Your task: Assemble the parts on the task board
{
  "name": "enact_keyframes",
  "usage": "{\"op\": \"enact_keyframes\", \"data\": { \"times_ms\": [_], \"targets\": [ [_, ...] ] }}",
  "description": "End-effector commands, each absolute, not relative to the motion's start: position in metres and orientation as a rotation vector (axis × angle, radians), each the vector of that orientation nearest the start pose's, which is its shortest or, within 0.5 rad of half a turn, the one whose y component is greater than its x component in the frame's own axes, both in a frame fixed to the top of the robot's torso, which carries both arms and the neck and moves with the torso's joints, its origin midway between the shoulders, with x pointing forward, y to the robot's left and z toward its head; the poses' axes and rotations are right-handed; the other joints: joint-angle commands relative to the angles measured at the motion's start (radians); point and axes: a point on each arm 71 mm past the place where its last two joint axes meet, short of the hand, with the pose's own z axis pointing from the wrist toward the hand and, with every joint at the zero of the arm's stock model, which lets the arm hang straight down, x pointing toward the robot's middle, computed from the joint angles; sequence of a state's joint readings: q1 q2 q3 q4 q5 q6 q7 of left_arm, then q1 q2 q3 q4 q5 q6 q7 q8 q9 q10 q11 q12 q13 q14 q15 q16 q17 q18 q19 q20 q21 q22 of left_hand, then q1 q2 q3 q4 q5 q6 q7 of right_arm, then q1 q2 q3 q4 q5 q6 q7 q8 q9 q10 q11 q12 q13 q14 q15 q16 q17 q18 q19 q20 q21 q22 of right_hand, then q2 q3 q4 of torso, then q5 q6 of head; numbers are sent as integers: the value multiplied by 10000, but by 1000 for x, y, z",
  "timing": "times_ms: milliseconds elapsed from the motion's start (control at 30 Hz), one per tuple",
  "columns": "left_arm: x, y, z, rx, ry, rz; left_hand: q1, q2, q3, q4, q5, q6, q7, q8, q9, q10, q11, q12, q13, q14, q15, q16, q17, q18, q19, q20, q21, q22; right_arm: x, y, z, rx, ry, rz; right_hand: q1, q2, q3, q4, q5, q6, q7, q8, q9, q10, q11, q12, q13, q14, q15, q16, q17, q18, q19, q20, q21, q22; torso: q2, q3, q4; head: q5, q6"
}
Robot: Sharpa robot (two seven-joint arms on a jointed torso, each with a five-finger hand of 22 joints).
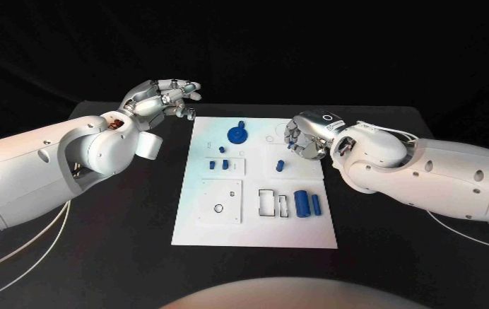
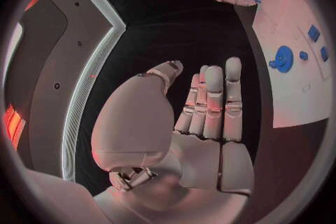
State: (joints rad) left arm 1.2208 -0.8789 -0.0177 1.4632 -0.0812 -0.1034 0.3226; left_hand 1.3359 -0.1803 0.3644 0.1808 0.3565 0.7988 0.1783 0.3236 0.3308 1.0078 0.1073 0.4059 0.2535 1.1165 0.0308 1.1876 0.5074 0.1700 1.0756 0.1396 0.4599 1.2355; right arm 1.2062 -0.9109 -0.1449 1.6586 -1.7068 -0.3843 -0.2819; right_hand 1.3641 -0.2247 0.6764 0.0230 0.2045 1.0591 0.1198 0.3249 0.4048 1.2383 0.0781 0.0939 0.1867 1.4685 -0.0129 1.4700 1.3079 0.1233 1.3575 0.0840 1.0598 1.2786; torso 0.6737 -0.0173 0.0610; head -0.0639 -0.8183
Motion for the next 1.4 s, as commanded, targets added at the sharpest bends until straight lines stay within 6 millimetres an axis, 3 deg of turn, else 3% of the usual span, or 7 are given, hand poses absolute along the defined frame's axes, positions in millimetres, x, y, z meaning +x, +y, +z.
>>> {"op": "enact_keyframes", "data": {
  "times_ms": [33, 233, 300, 633, 733, 1100, 1400],
  "targets": [
    [501, 231, -165, -10051, 15367, -16300, 44, -53, 39, -5, 54, -67, -10, -14, -15, -70, -14, 27, -14, -21, 34, -49, -17, 109, 75, -4, -25, -12, 440, -189, -197, -2934, 16034, 5064, -105, 9, 3, -32, 39, 69, 20, 39, 10, 279, -208, -22, 9, 559, -65, 53, 312, -132, 55, -8, 50, 8, 6, 4, -11, 86, 15],
    [501, 229, -166, -10050, 15386, -16320, 26, -59, 29, 3, 64, -113, 1, -6, -14, -88, -3, 27, -22, -19, 41, -53, -24, 107, 79, 2, -34, -24, 423, -159, -192, -3245, 15973, 6023, -144, 6, -2, -20, 29, 68, 18, 41, 23, 282, -207, -41, 9, 558, -64, 51, 304, -120, 31, -8, -5, -19, 19, 15, 14, 281, 98],
    [501, 228, -166, -10060, 15381, -16334, 26, -59, 29, 3, 64, -113, 1, -6, -14, -88, -3, 27, -22, -19, 41, -53, -24, 107, 79, 2, -34, -24, 417, -144, -192, -3449, 16044, 6452, -158, 7, -4, -15, 26, 66, 18, 41, 27, 281, -207, -48, 9, 556, -63, 47, 294, -117, 24, -7, -20, -26, 15, -1, 15, 455, 73],
    [503, 228, -167, -10154, 15347, -16224, 120, -28, 116, -74, 403, -214, 18, 125, 22, -146, 12, 47, -63, -29, 52, -78, -59, 109, 95, 13, -70, -79, 402, -103, -201, -3982, 16263, 7582, -190, 3, -9, -9, 11, 55, 15, 37, 38, 275, -206, -71, 8, 556, -62, 49, 294, -112, 13, -6, -47, -37, 20, -12, 15, 682, -1],
    [504, 227, -167, -10195, 15328, -16191, 68, -63, 83, -55, 380, -229, 24, 155, 30, -148, 19, 57, -68, -30, 59, -80, -65, 107, 97, 18, -78, -90, 398, -92, -208, -4116, 16387, 7831, -193, 4, -7, -11, 10, 49, 14, 34, 39, 271, -206, -77, 7, 557, -62, 51, 299, -112, 13, -6, -45, -35, 23, -19, 13, 880, -55],
    [503, 220, -168, -10160, 15500, -16258, 135, -42, 159, -115, 655, -292, 19, 270, 56, -177, 15, 80, -101, -39, 54, -89, -88, 111, 107, 17, -97, -125, 393, -76, -232, -4190, 16731, 8151, -200, 15, 4, -16, 16, 26, 16, 23, 44, 259, -203, -98, 4, 552, -62, 41, 270, -103, -4, -5, -85, -55, 24, 2, 6, 1205, -139],
    [503, 219, -168, -10122, 15551, -16249, 116, -70, 150, -116, 682, -313, 28, 289, 59, -208, 26, 72, -113, -49, 61, -95, -94, 109, 106, 20, -101, -131, 392, -72, -240, -4259, 16808, 8158, -208, 20, 7, -16, 17, 17, 18, 19, 48, 256, -201, -106, 4, 552, -61, 42, 271, -101, -8, -5, -94, -58, 30, 5, -3, 1253, -197]
  ]
}}
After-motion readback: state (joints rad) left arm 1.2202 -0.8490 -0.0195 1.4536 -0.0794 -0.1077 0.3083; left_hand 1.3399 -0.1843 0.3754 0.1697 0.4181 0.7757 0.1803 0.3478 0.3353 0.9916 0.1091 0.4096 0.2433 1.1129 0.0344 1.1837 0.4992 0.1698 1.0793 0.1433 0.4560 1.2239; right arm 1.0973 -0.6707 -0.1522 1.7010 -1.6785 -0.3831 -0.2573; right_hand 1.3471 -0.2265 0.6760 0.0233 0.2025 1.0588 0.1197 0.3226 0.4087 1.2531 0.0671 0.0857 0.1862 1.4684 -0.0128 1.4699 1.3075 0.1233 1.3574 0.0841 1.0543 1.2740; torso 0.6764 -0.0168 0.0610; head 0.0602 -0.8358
